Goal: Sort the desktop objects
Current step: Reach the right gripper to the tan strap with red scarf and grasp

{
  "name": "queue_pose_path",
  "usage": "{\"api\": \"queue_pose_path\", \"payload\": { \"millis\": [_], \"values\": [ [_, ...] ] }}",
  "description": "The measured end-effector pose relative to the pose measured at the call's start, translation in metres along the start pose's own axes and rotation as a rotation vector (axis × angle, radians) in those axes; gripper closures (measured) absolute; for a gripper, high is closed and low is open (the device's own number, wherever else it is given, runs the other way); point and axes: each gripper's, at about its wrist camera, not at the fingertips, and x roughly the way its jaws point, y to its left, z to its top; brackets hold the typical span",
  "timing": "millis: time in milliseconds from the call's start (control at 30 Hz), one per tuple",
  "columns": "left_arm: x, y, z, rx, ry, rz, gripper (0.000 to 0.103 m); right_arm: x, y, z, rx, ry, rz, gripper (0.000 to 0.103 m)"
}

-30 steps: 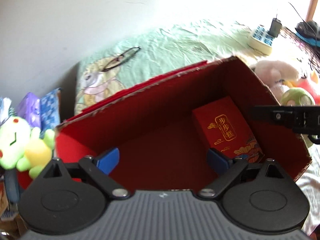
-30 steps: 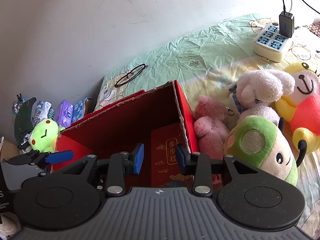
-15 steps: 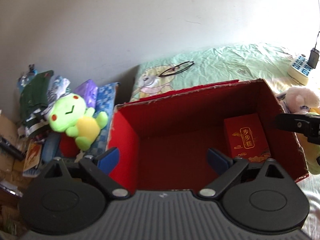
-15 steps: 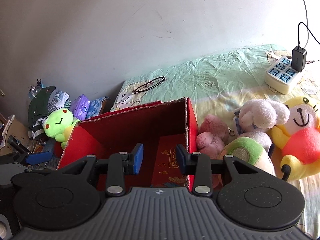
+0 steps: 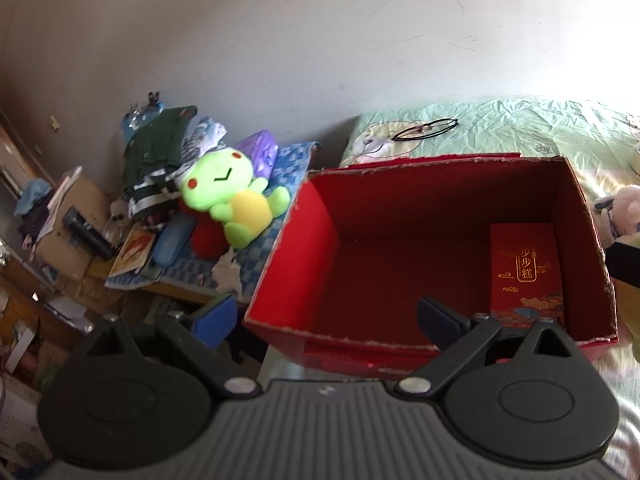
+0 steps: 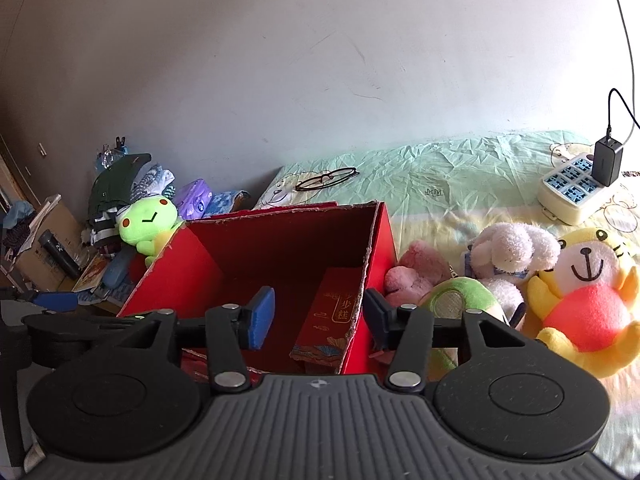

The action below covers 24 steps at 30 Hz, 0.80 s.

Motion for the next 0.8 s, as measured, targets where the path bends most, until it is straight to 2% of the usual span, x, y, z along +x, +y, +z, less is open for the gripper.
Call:
{"api": "queue_pose_path", "payload": {
  "millis": [200, 300, 400, 500, 567, 667, 800],
  "values": [
    [-0.009, 0.001, -0.017, -0.030, 0.023, 0.028, 0.003, -0.012, -0.007, -0.012, 0.012, -0.005, 0.053, 0.051],
    [-0.007, 0.001, -0.029, -0.011, 0.046, 0.051, 0.003, -0.015, -0.009, -0.021, -0.002, -0.002, 0.065, 0.051],
    [-0.010, 0.006, -0.043, -0.004, 0.047, 0.015, 0.003, -0.019, -0.012, -0.035, -0.025, 0.006, 0.077, 0.051],
    [-0.012, 0.011, -0.061, 0.004, 0.054, 0.007, 0.003, -0.017, -0.020, -0.051, -0.020, 0.054, 0.089, 0.051],
    [-0.013, 0.016, -0.074, -0.019, 0.060, -0.041, 0.003, -0.013, -0.023, -0.064, -0.020, 0.097, 0.096, 0.052],
    [-0.011, 0.026, -0.094, -0.076, 0.076, -0.181, 0.003, -0.005, -0.026, -0.081, -0.017, 0.166, 0.089, 0.053],
    [-0.007, 0.032, -0.120, -0.115, 0.109, -0.344, 0.008, 0.001, -0.028, -0.094, 0.011, 0.232, 0.108, 0.063]
  ]
}}
